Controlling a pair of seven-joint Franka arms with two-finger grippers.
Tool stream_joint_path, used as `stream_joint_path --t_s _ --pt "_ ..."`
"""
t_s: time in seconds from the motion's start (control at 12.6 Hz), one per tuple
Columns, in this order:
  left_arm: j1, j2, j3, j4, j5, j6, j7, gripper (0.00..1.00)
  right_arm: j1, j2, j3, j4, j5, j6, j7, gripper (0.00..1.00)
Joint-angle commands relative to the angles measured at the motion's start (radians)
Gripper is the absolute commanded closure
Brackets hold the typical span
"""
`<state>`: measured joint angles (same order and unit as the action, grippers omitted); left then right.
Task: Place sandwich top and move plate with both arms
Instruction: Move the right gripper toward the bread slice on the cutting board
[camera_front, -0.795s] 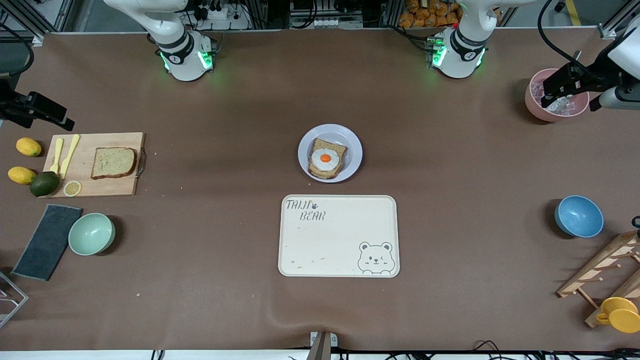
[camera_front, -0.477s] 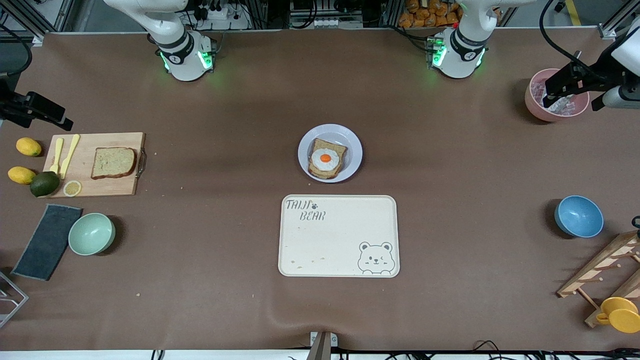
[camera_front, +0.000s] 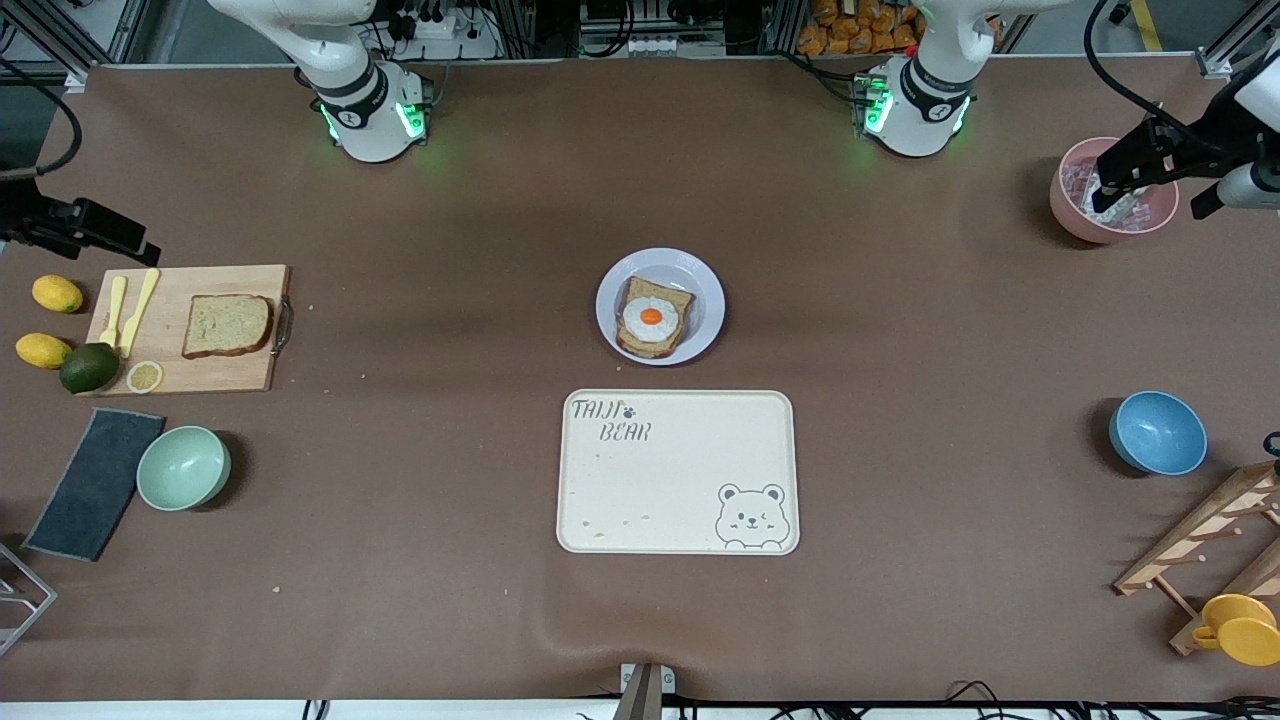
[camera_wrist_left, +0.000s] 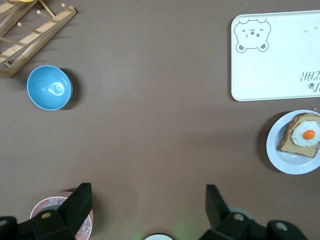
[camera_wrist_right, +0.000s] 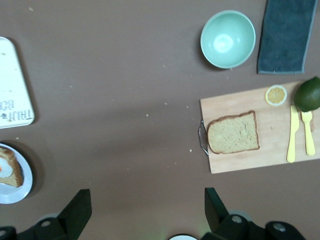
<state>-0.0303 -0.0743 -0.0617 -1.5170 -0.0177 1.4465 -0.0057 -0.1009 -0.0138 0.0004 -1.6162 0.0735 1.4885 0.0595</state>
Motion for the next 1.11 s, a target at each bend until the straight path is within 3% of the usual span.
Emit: stream_joint_path --t_s 0.0,0.32,0.72,1.03 --pt "-0.010 -0.002 0.008 0.008 0.002 -0.018 -0.023 0.00 -0.063 -0.031 0.010 -0.111 0.017 0.045 -0.053 0.00" --pt "-0.010 -0.007 0.005 -0.003 -0.007 -0.018 -0.022 0.00 -0.140 -0.048 0.010 -0.226 0.017 0.119 -0.197 0.00" --pt "-0.010 -0.015 0.003 0.000 -0.007 -0.017 -0.023 0.00 -0.246 -0.038 0.010 -0.424 0.019 0.349 -0.420 0.00" --pt "-0.008 -0.019 0.006 0.000 -0.007 -0.014 -0.022 0.00 -0.309 0.064 0.010 -0.450 0.025 0.478 -0.544 0.00"
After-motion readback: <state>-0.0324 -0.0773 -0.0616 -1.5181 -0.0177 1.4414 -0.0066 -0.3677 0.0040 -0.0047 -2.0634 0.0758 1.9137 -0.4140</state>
